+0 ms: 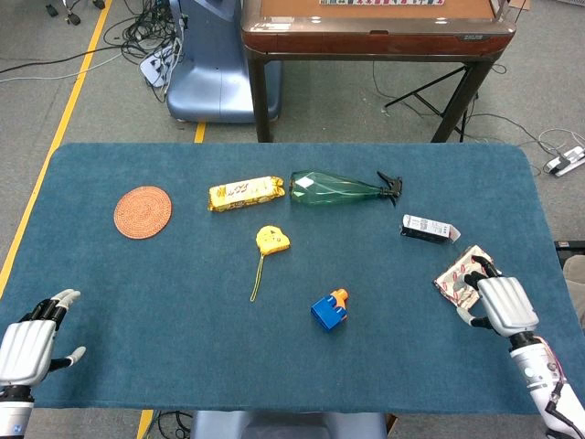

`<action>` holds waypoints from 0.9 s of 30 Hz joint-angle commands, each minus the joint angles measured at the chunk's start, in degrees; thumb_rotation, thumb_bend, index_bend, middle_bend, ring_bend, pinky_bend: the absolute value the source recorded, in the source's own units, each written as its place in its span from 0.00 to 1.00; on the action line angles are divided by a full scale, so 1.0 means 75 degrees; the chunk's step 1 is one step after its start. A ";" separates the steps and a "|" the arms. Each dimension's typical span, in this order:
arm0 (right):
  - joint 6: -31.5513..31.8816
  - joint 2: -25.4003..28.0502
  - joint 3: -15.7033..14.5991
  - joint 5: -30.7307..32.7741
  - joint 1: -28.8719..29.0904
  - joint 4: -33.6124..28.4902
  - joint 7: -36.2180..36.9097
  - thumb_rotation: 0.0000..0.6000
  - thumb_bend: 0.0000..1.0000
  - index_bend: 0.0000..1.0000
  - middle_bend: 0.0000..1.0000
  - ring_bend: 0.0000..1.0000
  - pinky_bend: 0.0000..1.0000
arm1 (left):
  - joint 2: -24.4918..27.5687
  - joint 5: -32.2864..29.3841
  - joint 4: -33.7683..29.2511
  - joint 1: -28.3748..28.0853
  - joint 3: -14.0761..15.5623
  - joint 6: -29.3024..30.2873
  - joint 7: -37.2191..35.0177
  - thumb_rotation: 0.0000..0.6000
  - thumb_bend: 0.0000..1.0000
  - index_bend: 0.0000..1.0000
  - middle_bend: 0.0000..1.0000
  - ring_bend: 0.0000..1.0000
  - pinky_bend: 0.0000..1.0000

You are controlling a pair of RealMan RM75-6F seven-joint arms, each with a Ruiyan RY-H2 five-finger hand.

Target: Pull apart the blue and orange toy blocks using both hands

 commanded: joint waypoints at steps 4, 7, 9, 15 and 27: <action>-0.0154 -0.0115 0.0051 0.0045 0.0111 0.0159 0.0097 1.00 0.21 0.48 0.41 0.40 0.51 | -0.0018 0.0180 -0.0177 -0.0128 -0.0090 -0.0155 0.0265 1.00 0.08 0.20 0.21 0.23 0.50; -0.0203 -0.0158 0.0054 0.0039 0.0150 0.0206 0.0113 1.00 0.21 0.48 0.41 0.40 0.51 | -0.0110 0.0360 -0.0267 -0.0301 -0.0187 -0.0304 0.0298 1.00 0.08 0.20 0.23 0.30 0.57; -0.0203 -0.0151 0.0059 0.0042 0.0156 0.0218 0.0139 1.00 0.21 0.48 0.41 0.40 0.51 | -0.0236 0.0641 -0.0296 -0.0453 -0.0244 -0.0384 0.0199 1.00 0.08 0.21 0.29 0.38 0.63; -0.0172 -0.0052 0.0074 0.0083 0.0140 0.0225 0.0141 1.00 0.21 0.48 0.41 0.40 0.51 | -0.0914 0.1650 -0.0101 -0.1006 -0.0435 -0.0570 -0.0025 1.00 0.08 0.29 0.65 0.70 0.88; -0.0203 -0.0138 0.0020 0.0116 0.0099 0.0462 0.0283 1.00 0.21 0.48 0.41 0.40 0.51 | -0.2142 0.1063 -0.0725 -0.2395 -0.1072 -0.2428 0.0409 1.00 0.01 0.27 1.00 1.00 1.00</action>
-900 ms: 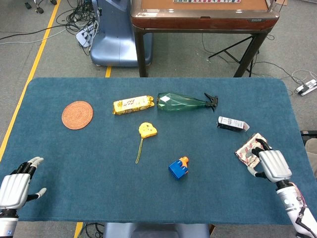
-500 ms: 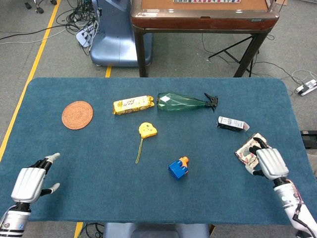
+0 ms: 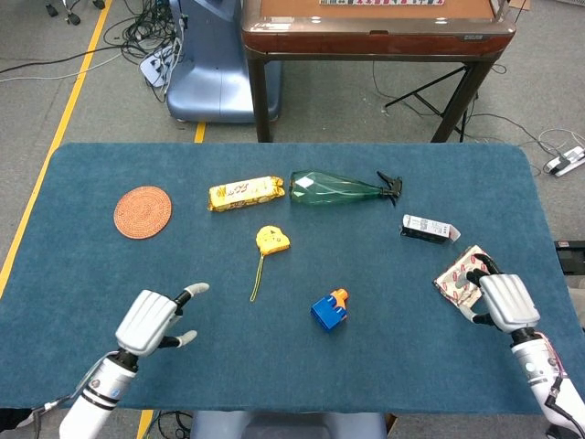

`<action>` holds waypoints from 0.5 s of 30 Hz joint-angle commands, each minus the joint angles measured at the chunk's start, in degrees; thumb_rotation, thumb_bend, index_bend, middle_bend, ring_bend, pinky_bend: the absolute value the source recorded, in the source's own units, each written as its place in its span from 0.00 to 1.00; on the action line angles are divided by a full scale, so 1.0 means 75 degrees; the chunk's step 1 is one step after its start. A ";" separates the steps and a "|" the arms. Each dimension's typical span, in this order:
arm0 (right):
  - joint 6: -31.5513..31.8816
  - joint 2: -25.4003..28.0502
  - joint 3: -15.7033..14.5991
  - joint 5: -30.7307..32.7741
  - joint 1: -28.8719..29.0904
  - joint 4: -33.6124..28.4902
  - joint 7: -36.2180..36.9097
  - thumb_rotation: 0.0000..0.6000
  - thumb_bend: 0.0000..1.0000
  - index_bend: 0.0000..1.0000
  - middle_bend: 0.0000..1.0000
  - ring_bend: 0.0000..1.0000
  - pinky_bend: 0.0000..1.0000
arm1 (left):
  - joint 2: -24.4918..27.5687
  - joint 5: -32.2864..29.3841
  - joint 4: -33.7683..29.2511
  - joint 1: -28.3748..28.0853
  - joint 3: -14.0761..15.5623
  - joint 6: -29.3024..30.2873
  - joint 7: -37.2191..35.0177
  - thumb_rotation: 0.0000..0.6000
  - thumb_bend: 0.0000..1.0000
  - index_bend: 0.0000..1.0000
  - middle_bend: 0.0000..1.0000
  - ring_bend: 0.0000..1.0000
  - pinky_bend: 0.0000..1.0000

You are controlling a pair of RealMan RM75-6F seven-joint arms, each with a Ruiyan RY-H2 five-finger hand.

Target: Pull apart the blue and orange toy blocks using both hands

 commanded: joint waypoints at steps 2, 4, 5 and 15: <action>-0.0048 -0.0039 -0.0003 0.0026 0.0007 0.0112 0.0087 1.00 0.21 0.48 0.41 0.40 0.51 | -0.0666 -0.0475 -0.0174 -0.0643 -0.0378 -0.0725 0.0475 1.00 0.00 0.25 1.00 1.00 1.00; -0.0052 -0.0049 -0.0011 0.0015 0.0005 0.0157 0.0127 1.00 0.21 0.48 0.41 0.40 0.51 | -0.0902 -0.0669 -0.0197 -0.0839 -0.0476 -0.0948 0.0725 1.00 0.00 0.23 1.00 1.00 1.00; -0.0047 -0.0048 -0.0018 0.0008 -0.0003 0.0178 0.0156 1.00 0.21 0.48 0.41 0.40 0.51 | -0.1070 -0.0792 -0.0200 -0.0966 -0.0538 -0.1073 0.0906 1.00 0.00 0.22 1.00 1.00 1.00; 0.0076 0.0057 -0.0024 -0.0008 -0.0096 0.0250 0.0317 1.00 0.21 0.48 0.41 0.40 0.51 | -0.2378 -0.1990 -0.0001 -0.1925 -0.0915 -0.1853 0.2225 1.00 0.00 0.15 1.00 1.00 1.00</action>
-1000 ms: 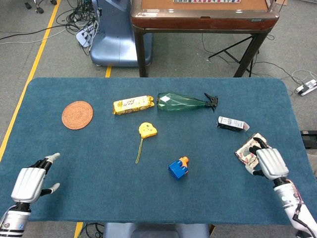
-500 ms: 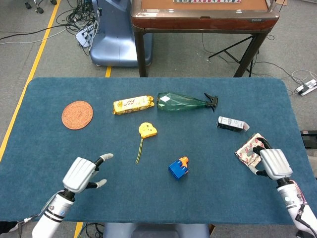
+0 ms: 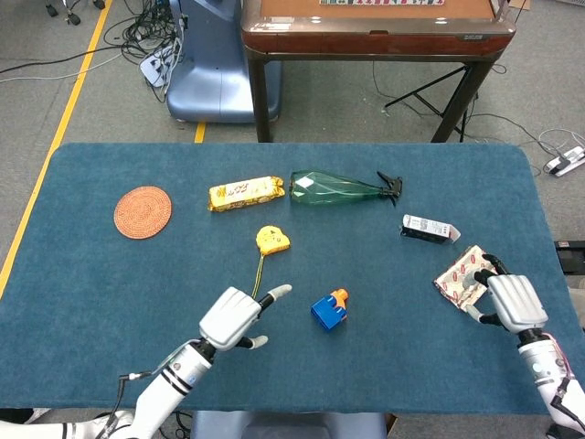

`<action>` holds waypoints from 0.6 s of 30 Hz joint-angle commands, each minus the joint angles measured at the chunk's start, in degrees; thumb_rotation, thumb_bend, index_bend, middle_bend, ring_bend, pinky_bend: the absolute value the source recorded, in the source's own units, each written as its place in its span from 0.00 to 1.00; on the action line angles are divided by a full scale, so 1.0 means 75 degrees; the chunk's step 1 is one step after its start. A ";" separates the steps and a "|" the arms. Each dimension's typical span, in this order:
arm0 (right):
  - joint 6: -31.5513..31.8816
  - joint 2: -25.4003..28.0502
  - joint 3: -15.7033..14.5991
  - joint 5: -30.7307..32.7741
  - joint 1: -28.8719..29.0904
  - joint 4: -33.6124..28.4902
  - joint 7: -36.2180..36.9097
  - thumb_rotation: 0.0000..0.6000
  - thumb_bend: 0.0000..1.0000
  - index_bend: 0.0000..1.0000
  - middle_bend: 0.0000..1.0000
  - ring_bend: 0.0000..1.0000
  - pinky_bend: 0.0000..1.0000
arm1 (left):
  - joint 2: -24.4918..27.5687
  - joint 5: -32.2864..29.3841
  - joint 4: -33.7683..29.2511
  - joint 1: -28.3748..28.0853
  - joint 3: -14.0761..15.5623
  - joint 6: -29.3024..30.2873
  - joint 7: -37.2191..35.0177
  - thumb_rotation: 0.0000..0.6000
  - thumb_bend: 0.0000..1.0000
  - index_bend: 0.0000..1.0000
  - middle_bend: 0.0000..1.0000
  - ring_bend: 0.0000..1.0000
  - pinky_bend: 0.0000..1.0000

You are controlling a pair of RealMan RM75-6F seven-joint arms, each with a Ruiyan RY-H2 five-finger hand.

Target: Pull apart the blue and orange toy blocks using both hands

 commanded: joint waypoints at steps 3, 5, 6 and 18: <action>0.0025 0.0039 -0.0008 0.0006 -0.0038 0.0035 0.0068 1.00 0.21 0.48 0.41 0.40 0.51 | -0.0725 -0.0805 0.0246 -0.0552 -0.0256 -0.0357 0.0547 1.00 0.00 0.15 1.00 1.00 1.00; 0.0025 0.0050 -0.0008 0.0016 -0.0048 0.0057 0.0094 1.00 0.21 0.48 0.41 0.40 0.51 | -0.0923 -0.1053 0.0351 -0.0686 -0.0323 -0.0392 0.0660 1.00 0.00 0.14 1.00 1.00 1.00; 0.0026 0.0058 -0.0007 0.0017 -0.0053 0.0066 0.0111 1.00 0.21 0.48 0.41 0.40 0.51 | -0.1044 -0.1217 0.0424 -0.0777 -0.0366 -0.0414 0.0741 1.00 0.00 0.14 1.00 1.00 1.00; 0.0052 0.0103 -0.0016 0.0008 -0.0105 0.0120 0.0223 1.00 0.21 0.48 0.41 0.40 0.51 | -0.1719 -0.2244 0.1149 -0.1713 -0.0642 -0.0747 0.1102 1.00 0.00 0.11 1.00 1.00 1.00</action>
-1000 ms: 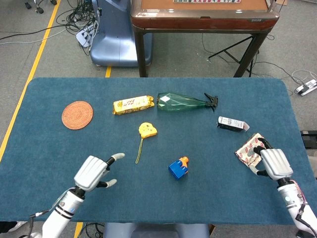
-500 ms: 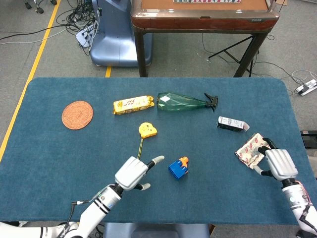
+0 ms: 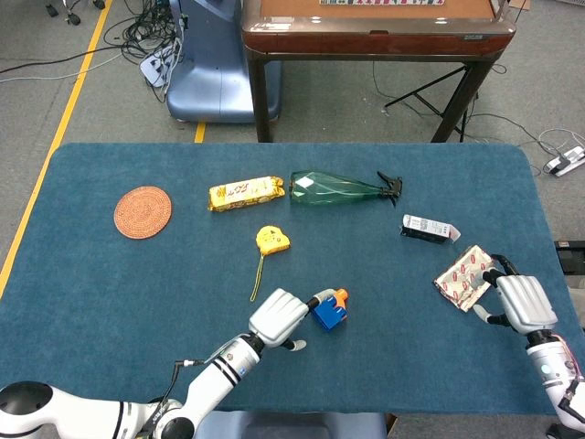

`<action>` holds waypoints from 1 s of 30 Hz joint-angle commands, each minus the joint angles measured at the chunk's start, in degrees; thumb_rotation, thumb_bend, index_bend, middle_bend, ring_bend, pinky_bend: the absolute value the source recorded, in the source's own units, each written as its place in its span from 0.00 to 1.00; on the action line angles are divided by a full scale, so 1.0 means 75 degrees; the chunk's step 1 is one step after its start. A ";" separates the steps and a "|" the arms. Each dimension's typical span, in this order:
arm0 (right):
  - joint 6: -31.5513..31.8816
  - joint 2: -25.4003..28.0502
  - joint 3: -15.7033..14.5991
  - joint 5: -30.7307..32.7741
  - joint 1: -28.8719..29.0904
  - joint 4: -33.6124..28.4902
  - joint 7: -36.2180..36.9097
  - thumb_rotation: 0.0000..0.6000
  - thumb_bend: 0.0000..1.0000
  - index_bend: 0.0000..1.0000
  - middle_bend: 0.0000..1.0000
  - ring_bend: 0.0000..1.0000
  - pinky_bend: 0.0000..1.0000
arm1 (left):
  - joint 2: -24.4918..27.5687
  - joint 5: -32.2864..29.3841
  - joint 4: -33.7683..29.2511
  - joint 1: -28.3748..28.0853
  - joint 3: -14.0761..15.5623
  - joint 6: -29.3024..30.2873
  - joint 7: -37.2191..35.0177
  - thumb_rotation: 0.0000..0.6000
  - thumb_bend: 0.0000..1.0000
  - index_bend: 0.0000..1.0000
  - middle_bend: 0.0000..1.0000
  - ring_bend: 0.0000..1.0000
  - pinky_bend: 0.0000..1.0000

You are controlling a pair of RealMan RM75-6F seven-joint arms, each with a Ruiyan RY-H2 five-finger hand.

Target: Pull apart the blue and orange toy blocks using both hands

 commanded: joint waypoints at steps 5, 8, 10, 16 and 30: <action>-0.0024 0.0005 -0.0013 0.0039 -0.0029 0.0024 0.0008 1.00 0.21 0.48 0.41 0.40 0.51 | -0.0454 -0.0097 0.0619 -0.0484 -0.0123 -0.0128 -0.0208 1.00 0.00 0.11 1.00 1.00 1.00; -0.0038 0.0014 -0.0010 0.0050 -0.0031 0.0031 0.0015 1.00 0.21 0.48 0.41 0.40 0.51 | -0.0589 -0.0019 0.0764 -0.0622 -0.0114 -0.0131 -0.0351 1.00 0.00 0.11 1.00 1.00 1.00; -0.0057 0.0016 -0.0013 0.0044 -0.0025 0.0039 0.0023 1.00 0.21 0.48 0.41 0.40 0.51 | -0.0684 0.0047 0.0866 -0.0707 -0.0100 -0.0129 -0.0456 1.00 0.00 0.11 1.00 1.00 1.00; -0.0105 -0.0021 -0.0028 0.0032 -0.0019 0.0091 0.0063 1.00 0.21 0.48 0.41 0.40 0.51 | -0.1005 -0.0044 0.1186 -0.0958 -0.0160 -0.0168 -0.0655 1.00 0.00 0.11 1.00 1.00 1.00; -0.0207 -0.0052 -0.0057 0.0106 -0.0055 0.0249 0.0157 1.00 0.21 0.48 0.41 0.40 0.51 | -0.1538 -0.0293 0.2131 -0.1564 -0.0303 -0.0282 -0.0688 1.00 0.00 0.12 1.00 1.00 1.00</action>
